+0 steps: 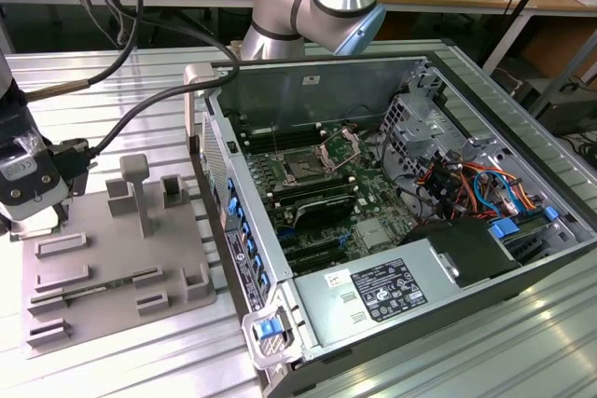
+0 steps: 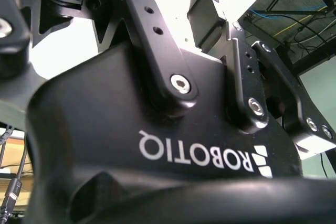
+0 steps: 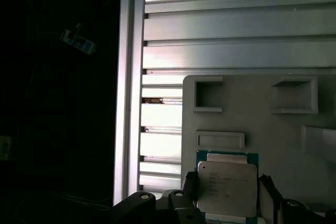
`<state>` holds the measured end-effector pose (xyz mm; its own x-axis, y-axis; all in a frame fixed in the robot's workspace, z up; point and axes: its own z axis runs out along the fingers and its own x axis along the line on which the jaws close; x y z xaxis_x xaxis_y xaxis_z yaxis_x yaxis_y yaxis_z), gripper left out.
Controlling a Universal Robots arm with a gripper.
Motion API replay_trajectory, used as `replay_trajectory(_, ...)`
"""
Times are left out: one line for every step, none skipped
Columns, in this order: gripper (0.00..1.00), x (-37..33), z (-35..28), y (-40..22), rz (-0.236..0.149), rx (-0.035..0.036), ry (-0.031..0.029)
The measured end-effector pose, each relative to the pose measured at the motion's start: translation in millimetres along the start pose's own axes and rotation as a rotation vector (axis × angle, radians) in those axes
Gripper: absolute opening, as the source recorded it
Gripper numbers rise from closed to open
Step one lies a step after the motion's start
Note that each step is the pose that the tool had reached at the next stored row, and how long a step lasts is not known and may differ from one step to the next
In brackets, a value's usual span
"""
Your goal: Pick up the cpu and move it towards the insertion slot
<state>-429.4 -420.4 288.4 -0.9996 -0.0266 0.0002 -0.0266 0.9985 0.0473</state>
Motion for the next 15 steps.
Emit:
replay_trajectory(0.55,0.0,-0.5,0.0,0.0,0.0,0.0)
replay_trajectory(0.55,0.0,-1.0,0.1,0.0,0.0001,0.0001)
replay_trajectory(0.55,0.0,-1.4,0.1,0.0,0.0001,0.0001)
replay_trajectory(0.55,0.0,-1.7,0.1,0.0,0.0,0.0)
replay_trajectory(0.55,0.0,-2.0,0.1,0.0,0.0,0.0)
replay_trajectory(0.55,0.0,-2.3,0.1,0.0,0.0,0.0001)
replay_trajectory(0.55,0.0,-3.2,0.1,0.0,0.0001,0.0001)
replay_trajectory(0.55,0.0,-3.6,0.2,0.0,0.0001,0.0002)
replay_trajectory(0.55,0.0,-4.0,0.2,0.0,0.0,0.0)
replay_trajectory(0.55,0.0,-4.5,0.2,0.0,0.0,0.0)
replay_trajectory(0.55,0.0,-5.1,0.3,0.0,0.0,0.0)
replay_trajectory(0.55,0.0,-5.7,0.3,0.0,0.0,0.0)
replay_trajectory(0.55,0.0,-6.2,0.3,0.0,0.0,0.0)
replay_trajectory(0.55,0.0,-6.8,0.3,0.0,0.0,0.0)
replay_trajectory(0.55,0.0,-7.2,0.3,0.0,0.0,0.0)
